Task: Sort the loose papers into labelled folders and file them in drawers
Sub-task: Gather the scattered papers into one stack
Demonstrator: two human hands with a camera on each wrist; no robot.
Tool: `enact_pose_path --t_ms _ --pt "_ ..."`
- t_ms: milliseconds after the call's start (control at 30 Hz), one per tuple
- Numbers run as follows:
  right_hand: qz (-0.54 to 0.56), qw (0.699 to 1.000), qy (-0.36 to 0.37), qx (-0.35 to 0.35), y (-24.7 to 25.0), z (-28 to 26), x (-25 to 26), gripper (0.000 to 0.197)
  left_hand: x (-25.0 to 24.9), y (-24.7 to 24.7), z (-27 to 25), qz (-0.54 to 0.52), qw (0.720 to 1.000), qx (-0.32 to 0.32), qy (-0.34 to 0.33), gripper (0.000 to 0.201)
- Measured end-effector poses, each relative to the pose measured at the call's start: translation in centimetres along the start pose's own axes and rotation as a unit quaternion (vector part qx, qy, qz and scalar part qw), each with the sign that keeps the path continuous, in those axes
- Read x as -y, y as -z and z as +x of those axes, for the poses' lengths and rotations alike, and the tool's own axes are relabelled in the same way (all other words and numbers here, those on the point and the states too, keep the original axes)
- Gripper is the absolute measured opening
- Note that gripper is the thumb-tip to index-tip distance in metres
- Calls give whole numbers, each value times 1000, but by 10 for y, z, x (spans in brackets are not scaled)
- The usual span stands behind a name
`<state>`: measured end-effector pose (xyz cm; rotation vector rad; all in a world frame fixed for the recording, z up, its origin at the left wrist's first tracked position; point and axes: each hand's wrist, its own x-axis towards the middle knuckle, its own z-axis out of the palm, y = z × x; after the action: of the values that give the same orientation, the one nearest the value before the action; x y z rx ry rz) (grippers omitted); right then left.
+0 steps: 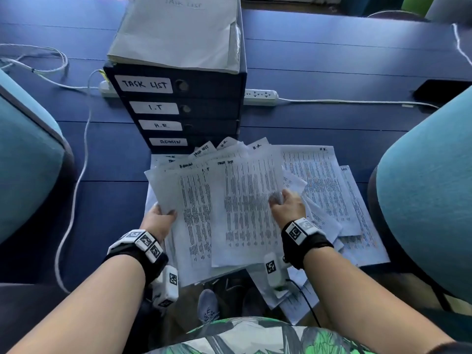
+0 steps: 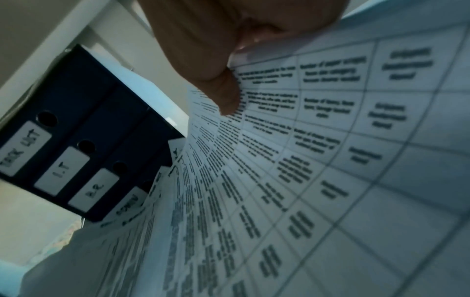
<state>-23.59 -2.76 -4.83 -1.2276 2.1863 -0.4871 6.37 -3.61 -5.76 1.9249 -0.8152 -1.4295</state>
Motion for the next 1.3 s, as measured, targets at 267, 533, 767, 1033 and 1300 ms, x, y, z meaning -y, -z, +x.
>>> enact_pose_path --t_ms 267,533,767,1033,1300 --pt "76 995 44 49 -4 -4 22 19 -5 4 -2 -107 993 14 49 29" --pt "63 968 203 131 -21 -17 52 20 4 9 -8 -93 995 19 10 36" --pt "-9 989 147 -26 2 31 34 31 3 16 -8 -113 993 -31 8 37" --pt "-197 976 88 29 -4 59 15 71 17 24 3 -37 999 -16 35 57" --pt "-273 960 64 16 8 59 19 47 6 19 -9 11 999 -42 3 50"
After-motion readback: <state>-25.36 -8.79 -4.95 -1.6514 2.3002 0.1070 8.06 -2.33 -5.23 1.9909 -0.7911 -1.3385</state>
